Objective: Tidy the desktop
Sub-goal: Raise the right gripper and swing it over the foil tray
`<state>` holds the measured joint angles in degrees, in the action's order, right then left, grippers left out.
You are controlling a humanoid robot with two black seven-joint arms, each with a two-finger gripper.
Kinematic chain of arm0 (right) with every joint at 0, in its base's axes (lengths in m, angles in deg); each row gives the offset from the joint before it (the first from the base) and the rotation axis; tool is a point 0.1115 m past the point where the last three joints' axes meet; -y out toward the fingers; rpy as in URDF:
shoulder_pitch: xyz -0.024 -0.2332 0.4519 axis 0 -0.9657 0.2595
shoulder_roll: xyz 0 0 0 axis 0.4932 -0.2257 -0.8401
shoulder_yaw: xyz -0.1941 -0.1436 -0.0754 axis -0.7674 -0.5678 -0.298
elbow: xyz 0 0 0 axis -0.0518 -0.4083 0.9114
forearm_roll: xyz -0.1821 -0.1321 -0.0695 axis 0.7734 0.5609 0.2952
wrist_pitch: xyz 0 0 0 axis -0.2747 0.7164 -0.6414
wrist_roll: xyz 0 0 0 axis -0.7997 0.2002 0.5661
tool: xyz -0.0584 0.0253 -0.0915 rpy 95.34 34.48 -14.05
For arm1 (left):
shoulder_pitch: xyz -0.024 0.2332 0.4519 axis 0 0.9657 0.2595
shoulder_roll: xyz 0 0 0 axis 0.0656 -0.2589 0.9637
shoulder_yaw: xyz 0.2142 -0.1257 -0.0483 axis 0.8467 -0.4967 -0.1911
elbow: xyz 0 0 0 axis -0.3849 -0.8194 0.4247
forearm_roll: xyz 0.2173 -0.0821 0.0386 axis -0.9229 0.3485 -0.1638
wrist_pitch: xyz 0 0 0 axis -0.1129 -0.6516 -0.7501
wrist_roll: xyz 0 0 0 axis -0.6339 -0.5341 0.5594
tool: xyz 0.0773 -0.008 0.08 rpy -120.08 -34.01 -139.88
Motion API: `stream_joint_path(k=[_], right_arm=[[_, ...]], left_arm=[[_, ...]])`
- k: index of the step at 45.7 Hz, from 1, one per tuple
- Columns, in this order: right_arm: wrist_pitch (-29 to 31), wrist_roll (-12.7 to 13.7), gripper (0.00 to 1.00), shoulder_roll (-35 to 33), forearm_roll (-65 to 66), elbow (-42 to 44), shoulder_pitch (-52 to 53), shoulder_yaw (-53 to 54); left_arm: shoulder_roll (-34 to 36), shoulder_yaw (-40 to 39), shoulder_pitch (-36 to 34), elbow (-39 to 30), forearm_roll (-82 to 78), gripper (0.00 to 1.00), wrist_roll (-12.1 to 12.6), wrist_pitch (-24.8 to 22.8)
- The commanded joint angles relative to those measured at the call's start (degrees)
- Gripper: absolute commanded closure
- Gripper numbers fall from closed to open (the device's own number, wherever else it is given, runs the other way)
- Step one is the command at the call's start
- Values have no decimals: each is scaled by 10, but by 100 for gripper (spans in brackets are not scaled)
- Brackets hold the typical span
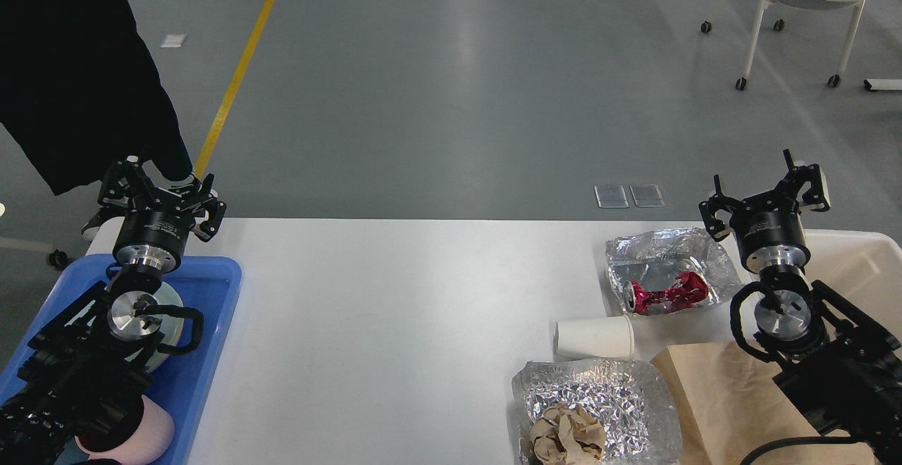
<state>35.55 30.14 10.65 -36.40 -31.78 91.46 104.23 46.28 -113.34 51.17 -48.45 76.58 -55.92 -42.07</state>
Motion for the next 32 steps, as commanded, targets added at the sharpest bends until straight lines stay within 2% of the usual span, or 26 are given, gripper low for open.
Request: stream_joint_path(k=[1,6,12,23,32], right_arm=[[0,3,0,0,0,10,-3,-2],[-5,5,0,-1,3,17,1,-14],[-10,5,0,-7,6,32,31,-107],[-63,7,0,-65,6,43,110,-355],[-70,16,0,-82,14,54,215,-629]], left_arm=[[0,0,0,0,0,3,0,0],[0,0,0,0,0,3,0,0],[0,0,0,0,0,3,0,0],[0,0,0,0,0,3,0,0],[0,0,0,0,0,3,0,0]])
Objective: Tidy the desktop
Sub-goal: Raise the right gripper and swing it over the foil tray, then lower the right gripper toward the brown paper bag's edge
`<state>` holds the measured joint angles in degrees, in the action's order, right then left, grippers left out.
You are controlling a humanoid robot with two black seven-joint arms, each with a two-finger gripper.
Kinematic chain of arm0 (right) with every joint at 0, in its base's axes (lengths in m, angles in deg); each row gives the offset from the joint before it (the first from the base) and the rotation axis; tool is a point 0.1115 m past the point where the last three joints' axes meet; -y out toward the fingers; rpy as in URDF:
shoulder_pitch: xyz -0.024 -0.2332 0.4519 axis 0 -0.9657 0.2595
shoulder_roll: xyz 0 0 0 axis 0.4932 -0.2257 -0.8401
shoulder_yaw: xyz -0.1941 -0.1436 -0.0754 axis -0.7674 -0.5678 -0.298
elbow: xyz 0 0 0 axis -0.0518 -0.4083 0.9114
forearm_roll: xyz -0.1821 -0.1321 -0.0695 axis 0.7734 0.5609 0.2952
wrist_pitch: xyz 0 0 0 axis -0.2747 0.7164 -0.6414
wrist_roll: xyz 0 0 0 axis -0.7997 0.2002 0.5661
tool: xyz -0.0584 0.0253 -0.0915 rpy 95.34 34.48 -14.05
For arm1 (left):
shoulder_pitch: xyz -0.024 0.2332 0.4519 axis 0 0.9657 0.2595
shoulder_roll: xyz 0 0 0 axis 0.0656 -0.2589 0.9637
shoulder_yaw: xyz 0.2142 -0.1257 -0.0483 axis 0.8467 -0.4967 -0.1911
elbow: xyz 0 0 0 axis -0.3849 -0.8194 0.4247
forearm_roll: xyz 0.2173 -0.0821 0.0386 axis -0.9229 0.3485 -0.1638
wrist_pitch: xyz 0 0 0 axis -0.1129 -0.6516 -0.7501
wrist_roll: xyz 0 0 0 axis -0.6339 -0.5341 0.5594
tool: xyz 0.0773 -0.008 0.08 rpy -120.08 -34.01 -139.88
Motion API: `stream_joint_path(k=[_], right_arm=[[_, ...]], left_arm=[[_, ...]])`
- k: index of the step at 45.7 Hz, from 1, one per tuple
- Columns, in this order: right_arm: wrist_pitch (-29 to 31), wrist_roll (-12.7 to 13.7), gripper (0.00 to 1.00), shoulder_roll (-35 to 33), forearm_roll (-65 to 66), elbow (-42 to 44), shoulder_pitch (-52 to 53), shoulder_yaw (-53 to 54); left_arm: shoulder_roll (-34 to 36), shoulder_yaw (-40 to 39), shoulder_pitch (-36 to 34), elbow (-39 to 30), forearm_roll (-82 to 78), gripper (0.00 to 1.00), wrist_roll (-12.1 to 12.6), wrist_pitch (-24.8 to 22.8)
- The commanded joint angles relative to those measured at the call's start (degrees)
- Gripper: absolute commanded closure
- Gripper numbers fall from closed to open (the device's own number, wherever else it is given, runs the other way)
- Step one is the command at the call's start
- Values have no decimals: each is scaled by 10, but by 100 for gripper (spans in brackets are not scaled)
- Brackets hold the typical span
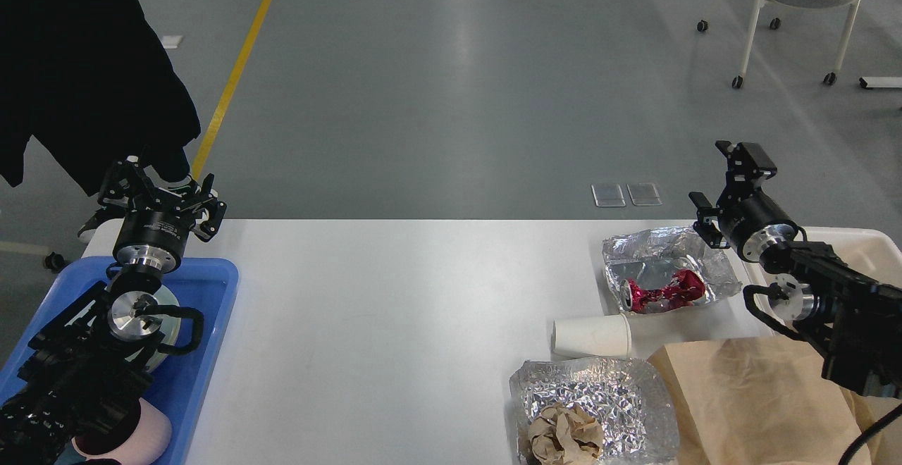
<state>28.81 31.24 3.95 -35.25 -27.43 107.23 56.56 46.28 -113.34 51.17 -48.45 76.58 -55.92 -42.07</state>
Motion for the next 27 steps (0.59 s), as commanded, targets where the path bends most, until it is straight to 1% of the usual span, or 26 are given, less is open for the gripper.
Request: stream_joint_path(k=[1,10,14,21,25,27], right_arm=[[-3,5,0,-17,2,14,67,-179],[0,16,0,-17,9,11,150,-421],[-1,16,0,-10,31,8,190,-521],[2,17,0,32,39,0,246,-659],[12,18,0,37,34,-23,284,-705],[28,18,0,37,31,-39,300,-714]], left_arm=[[0,0,0,0,0,3,0,0],[0,0,0,0,0,3,0,0],[0,0,0,0,0,3,0,0],[0,0,0,0,0,3,0,0],[0,0,0,0,0,3,0,0],[0,0,0,0,0,3,0,0]])
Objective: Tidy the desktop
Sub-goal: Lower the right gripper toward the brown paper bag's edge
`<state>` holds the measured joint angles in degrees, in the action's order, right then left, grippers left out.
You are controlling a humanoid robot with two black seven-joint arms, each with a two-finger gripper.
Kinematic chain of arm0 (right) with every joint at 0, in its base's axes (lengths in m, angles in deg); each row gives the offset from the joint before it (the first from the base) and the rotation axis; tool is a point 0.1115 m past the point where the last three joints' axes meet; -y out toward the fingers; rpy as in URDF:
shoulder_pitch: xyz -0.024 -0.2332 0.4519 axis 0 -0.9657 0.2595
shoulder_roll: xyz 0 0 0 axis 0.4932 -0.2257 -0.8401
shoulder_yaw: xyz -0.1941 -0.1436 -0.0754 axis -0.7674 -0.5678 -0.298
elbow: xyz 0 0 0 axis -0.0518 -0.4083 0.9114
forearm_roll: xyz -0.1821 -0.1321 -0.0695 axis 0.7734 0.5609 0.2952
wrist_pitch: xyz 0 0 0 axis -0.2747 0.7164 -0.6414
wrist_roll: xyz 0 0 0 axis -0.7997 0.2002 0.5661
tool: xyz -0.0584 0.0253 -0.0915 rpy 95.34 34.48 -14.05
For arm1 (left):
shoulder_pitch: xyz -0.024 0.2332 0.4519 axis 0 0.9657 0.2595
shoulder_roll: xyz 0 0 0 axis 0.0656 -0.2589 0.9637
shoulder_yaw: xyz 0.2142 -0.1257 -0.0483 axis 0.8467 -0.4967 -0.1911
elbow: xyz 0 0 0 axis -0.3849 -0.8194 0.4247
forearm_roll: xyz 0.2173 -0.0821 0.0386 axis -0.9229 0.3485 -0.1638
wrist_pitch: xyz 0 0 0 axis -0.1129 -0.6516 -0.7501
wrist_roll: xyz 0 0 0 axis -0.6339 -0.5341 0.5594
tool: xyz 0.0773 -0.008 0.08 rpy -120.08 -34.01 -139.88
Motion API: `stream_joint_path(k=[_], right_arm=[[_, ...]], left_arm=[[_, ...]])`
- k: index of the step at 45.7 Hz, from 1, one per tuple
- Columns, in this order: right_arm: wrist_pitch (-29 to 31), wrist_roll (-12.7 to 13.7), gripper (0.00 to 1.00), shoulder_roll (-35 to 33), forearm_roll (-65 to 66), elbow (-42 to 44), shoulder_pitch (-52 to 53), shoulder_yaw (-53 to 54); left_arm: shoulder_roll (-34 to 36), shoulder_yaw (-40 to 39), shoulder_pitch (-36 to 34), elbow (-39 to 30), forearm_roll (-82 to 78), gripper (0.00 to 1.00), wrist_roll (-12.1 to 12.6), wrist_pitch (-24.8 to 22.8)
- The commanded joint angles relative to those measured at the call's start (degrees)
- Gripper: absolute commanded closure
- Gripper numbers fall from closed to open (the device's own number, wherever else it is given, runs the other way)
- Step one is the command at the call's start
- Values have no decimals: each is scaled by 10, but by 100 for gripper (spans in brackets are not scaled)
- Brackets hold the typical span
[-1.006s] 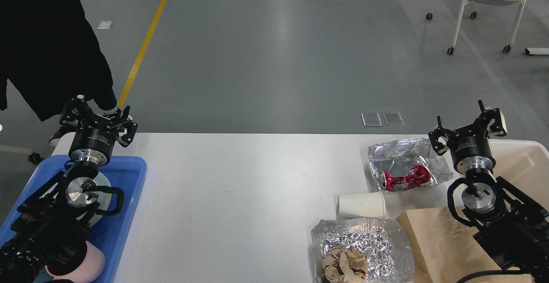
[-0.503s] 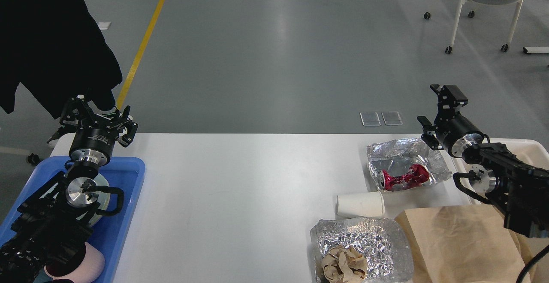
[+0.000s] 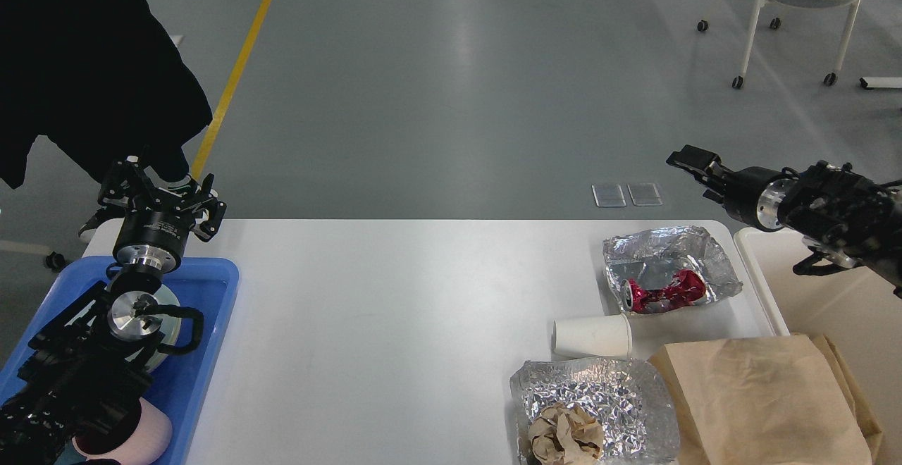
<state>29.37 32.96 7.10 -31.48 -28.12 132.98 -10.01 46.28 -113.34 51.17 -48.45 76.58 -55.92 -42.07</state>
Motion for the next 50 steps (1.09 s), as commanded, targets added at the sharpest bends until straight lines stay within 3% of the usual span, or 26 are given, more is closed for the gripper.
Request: stream_joint_path(k=[1,10,15,26,38,50], right_arm=[[36,1,0,6,-7,-38,49,-51],[233,-1,0,5,-8,-58,100,-46],[280,-2,0,8,-9,-59,124,-42],[296,10,0,28,23,-79,145,-85],[302,119,0,63,170,-113,183,-108],[346,127,0,57,192,-256,332,-122]], left_arm=[[0,0,0,0,0,3,0,0],[0,0,0,0,0,3,0,0],[0,0,0,0,0,3,0,0],[0,0,0,0,0,3,0,0],[0,0,0,0,0,3,0,0],[0,0,0,0,0,3,0,0]])
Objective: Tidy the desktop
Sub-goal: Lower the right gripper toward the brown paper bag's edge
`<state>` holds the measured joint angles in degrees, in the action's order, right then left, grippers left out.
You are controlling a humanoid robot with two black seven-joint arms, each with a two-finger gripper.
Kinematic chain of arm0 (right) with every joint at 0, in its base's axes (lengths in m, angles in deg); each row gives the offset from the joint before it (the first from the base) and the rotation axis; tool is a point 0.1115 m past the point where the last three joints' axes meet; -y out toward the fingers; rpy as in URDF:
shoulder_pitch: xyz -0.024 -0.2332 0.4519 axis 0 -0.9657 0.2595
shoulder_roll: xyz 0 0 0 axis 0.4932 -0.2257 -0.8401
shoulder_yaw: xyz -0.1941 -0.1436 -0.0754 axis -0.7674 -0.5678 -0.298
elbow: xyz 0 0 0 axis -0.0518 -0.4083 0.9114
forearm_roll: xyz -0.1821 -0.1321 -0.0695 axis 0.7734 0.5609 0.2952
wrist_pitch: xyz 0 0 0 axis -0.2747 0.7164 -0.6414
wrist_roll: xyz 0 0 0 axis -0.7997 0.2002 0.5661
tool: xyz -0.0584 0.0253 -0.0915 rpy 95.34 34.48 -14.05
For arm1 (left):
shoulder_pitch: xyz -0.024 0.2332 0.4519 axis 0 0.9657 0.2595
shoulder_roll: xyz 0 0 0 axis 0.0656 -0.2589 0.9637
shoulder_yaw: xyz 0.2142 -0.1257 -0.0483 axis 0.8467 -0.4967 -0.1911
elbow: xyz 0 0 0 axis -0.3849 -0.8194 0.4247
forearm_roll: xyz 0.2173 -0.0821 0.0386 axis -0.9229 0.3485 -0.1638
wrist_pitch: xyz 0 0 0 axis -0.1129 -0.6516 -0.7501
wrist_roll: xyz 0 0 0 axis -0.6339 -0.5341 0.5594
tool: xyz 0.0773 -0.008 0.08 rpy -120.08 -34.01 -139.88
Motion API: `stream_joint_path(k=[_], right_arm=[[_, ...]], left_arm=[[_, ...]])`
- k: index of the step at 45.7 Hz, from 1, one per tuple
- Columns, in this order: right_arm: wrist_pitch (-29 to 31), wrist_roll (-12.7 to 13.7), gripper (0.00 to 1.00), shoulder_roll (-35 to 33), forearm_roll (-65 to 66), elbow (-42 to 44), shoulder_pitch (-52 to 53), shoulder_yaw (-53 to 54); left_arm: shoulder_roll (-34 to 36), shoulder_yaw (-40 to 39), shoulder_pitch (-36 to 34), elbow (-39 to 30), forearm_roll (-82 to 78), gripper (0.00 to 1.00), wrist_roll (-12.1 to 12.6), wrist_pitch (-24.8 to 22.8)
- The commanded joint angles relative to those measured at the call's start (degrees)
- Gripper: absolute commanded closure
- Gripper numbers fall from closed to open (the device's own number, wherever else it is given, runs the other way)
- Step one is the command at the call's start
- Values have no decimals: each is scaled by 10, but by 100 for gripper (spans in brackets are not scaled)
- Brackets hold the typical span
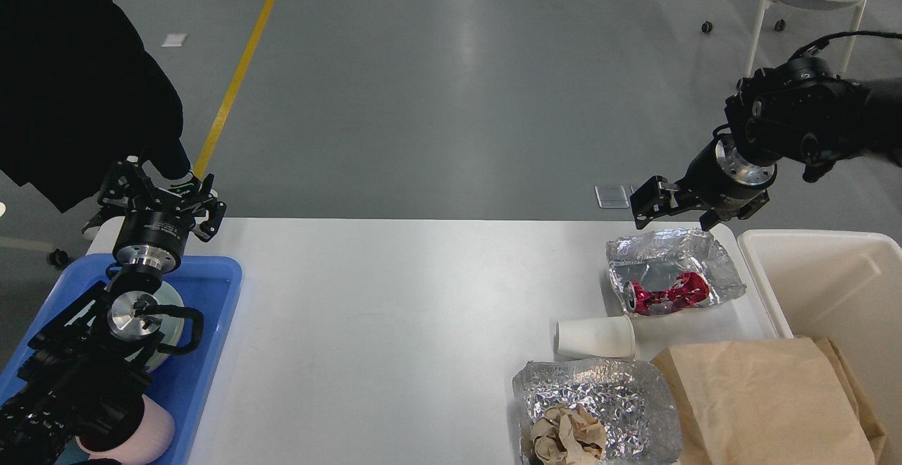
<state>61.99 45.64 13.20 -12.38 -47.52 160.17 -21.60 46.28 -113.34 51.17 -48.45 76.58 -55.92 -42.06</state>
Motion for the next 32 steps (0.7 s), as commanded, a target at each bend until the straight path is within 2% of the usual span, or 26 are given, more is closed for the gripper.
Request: stream_joint_path(k=[1,10,14,20,27,32], right_arm=[[24,1,0,-5,1,-76,71,-7],[57,1,0,-29,1,-177,161,-7],[54,1,0,-28,3,-178,160,-8],[29,21,0,-21,16,-153,76,-13],[-11,73,0,3,26,-113,-35,-12],[-13,84,0,7,28,-96,-77,-8]], left_arm=[[0,0,0,0,0,3,0,0],[0,0,0,0,0,3,0,0],[0,0,0,0,0,3,0,0],[0,0,0,0,0,3,0,0],[0,0,0,0,0,3,0,0],[0,0,0,0,0,3,0,0]])
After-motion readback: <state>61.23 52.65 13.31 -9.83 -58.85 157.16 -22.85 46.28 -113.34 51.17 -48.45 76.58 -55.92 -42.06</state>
